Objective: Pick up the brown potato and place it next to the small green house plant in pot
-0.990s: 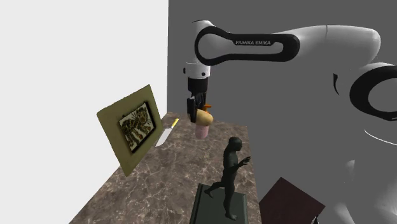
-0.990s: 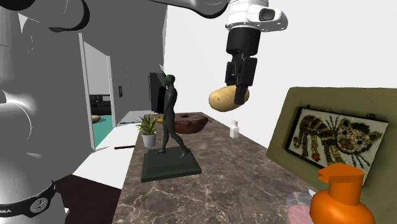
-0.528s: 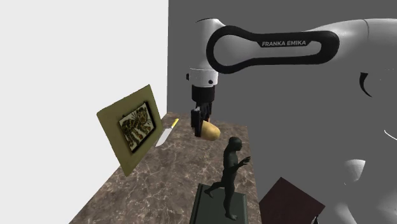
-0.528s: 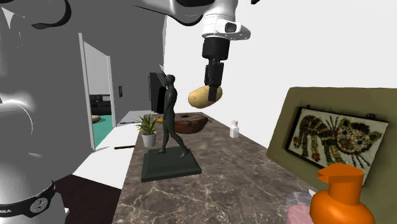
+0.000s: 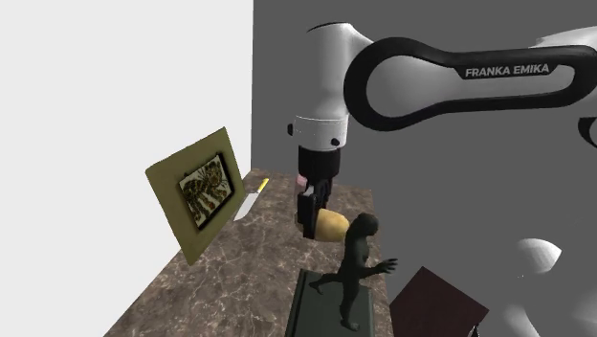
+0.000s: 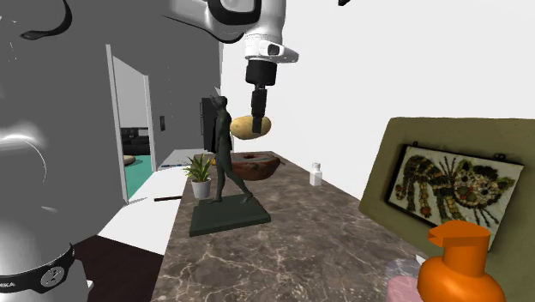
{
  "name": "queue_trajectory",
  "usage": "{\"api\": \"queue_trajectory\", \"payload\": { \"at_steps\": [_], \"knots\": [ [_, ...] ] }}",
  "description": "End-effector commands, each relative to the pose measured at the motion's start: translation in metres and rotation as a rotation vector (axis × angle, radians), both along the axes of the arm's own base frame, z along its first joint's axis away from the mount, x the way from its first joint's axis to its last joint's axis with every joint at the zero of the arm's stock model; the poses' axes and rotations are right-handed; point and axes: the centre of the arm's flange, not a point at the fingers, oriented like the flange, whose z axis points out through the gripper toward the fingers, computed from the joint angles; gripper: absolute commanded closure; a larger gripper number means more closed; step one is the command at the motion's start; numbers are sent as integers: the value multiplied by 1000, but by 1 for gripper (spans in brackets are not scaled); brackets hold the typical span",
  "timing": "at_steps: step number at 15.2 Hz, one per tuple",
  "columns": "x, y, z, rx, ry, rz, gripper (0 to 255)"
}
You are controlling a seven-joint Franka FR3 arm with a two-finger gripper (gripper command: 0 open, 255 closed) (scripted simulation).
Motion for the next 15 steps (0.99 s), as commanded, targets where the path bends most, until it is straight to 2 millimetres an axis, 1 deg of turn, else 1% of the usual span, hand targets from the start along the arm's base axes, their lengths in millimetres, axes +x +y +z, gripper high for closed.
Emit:
{"api": "queue_trajectory", "payload": {
  "at_steps": [1, 15],
  "knots": [
    [-23, 15, 0, 0, 0, -1, 255],
    [-182, 111, 0, 0, 0, -1, 255]
  ]
}}
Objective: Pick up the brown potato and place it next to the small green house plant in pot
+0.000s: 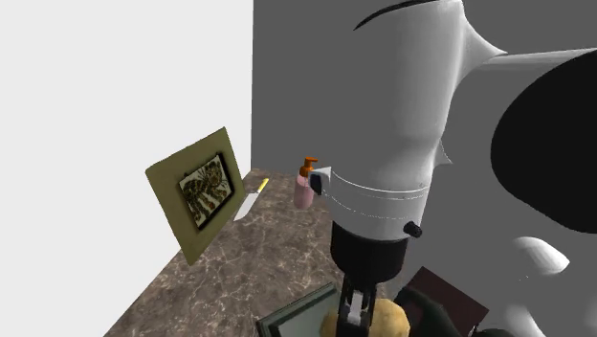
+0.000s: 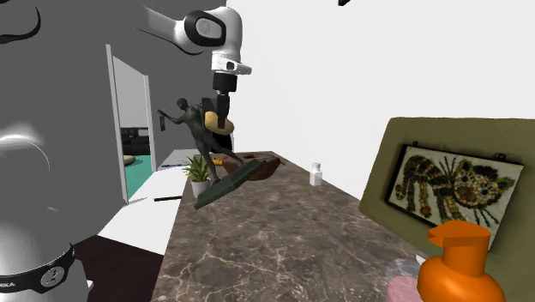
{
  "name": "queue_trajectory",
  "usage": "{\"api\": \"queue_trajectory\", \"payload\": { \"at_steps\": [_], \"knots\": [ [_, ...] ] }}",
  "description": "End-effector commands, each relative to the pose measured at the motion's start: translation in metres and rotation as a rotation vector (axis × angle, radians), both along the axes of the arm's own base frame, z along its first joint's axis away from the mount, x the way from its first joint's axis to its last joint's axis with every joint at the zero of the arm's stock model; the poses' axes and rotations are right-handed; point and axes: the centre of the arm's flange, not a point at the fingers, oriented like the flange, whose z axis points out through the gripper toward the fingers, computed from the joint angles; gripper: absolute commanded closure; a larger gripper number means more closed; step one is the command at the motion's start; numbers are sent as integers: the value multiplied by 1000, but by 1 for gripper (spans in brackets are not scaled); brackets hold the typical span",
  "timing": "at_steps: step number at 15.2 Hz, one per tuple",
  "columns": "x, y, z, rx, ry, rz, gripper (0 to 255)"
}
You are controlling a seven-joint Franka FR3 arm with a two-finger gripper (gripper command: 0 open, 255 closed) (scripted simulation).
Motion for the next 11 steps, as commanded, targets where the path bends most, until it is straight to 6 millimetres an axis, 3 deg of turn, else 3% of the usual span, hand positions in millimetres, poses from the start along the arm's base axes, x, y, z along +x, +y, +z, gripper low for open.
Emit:
{"api": "queue_trajectory", "payload": {
  "at_steps": [1, 11],
  "knots": [
    [-22, 12, -1, -1, 0, -2, 255],
    [-135, 80, -1, -1, 0, -2, 255]
  ]
}}
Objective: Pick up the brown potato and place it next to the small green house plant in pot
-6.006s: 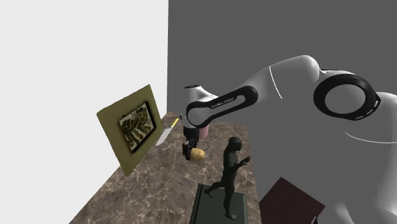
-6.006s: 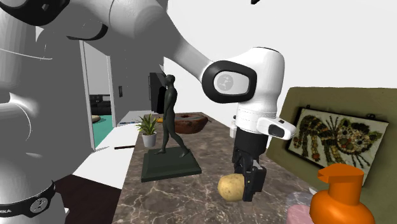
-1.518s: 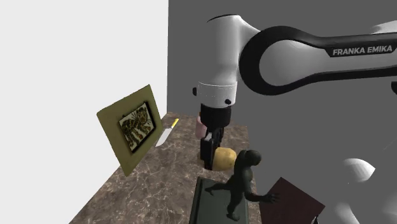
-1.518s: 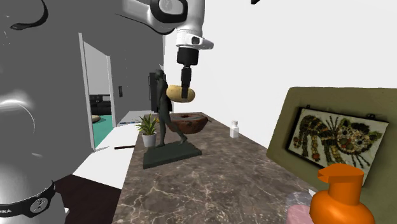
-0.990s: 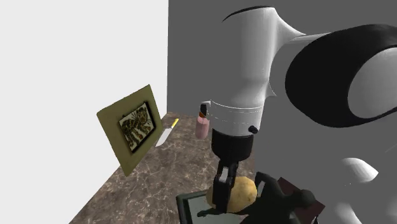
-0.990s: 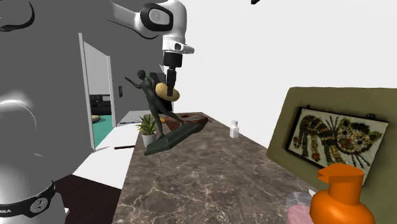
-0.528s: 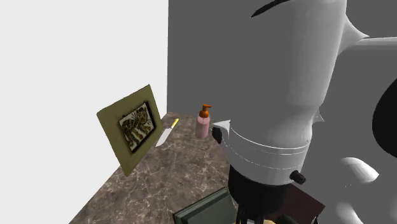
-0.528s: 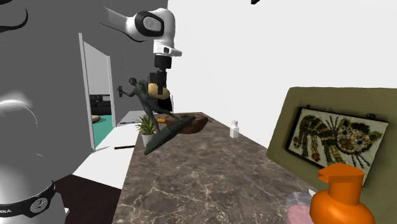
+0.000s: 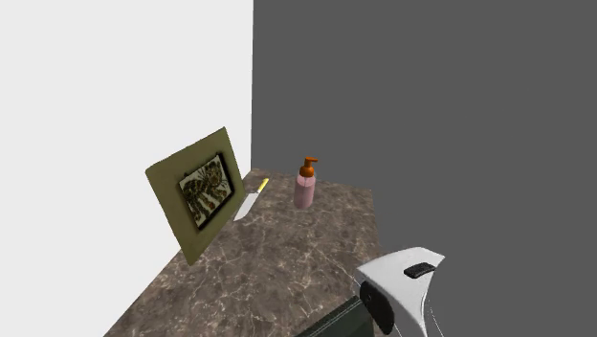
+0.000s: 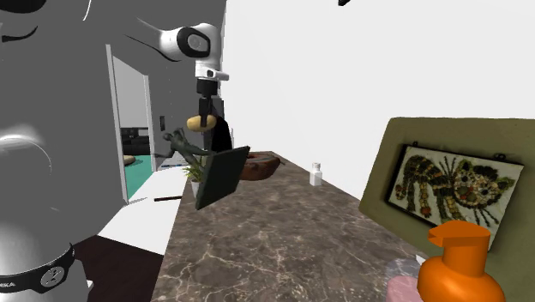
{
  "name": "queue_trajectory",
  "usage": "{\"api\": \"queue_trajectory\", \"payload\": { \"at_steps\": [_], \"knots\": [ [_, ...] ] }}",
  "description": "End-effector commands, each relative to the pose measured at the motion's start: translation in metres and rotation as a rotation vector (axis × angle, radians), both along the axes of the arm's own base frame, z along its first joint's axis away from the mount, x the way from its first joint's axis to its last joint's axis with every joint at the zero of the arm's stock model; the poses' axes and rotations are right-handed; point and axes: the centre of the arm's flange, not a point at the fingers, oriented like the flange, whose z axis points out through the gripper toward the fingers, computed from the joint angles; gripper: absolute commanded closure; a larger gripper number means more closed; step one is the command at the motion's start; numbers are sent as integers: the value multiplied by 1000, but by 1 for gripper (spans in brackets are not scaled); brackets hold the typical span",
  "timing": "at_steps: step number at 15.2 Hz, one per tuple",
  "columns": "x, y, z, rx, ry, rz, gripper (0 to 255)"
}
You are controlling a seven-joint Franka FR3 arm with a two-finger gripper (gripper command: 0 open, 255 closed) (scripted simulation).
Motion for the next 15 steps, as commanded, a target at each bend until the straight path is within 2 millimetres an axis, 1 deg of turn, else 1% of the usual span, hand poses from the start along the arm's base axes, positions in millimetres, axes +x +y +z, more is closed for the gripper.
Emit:
{"api": "queue_trajectory", "payload": {
  "at_steps": [1, 5, 6, 15],
  "knots": [
    [-22, 13, 1, 0, 0, -2, 255],
    [-68, 40, 1, 0, 0, -2, 255],
    [-70, 41, 1, 0, 0, -2, 255],
    [-70, 41, -47, 0, 0, -2, 255]
  ]
}}
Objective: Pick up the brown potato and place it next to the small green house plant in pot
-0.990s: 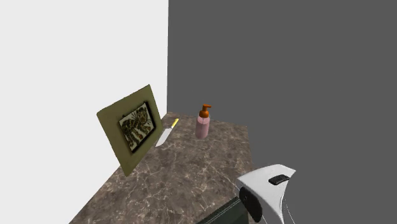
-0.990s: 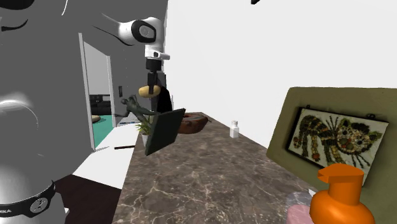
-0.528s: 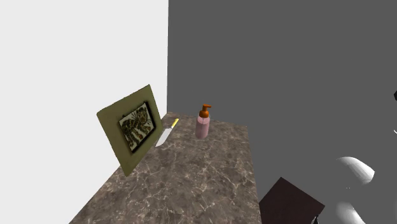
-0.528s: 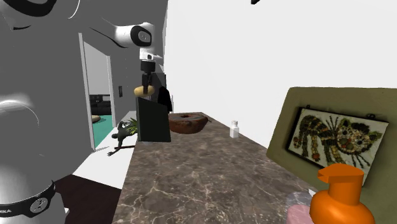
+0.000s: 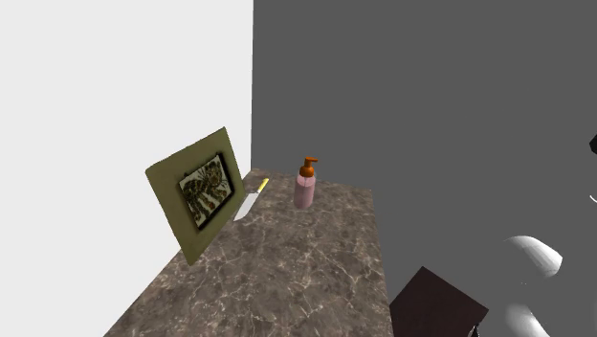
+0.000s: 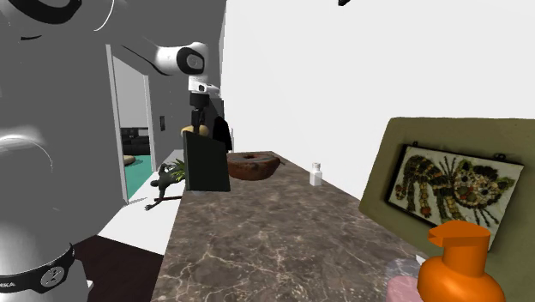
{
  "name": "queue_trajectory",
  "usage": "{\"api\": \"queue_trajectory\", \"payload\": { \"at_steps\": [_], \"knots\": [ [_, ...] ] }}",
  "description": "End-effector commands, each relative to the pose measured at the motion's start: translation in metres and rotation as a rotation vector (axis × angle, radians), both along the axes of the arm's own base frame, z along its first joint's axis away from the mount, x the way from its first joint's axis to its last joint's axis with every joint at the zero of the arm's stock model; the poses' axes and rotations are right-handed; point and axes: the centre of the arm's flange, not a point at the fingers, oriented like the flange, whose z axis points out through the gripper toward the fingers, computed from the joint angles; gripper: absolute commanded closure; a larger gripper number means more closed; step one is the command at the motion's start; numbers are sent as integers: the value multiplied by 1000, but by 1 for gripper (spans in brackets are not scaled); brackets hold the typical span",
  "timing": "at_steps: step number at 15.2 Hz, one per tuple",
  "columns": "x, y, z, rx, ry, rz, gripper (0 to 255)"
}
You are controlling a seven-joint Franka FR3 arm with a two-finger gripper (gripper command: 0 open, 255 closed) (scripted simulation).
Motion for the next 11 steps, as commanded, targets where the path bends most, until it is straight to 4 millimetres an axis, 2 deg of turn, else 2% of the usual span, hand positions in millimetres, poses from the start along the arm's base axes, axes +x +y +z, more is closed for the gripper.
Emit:
{"api": "queue_trajectory", "payload": {
  "at_steps": [1, 11],
  "knots": [
    [0, -1, -11, 0, 0, 0, 255],
    [0, -1, -64, 0, 0, 0, 255]
  ]
}}
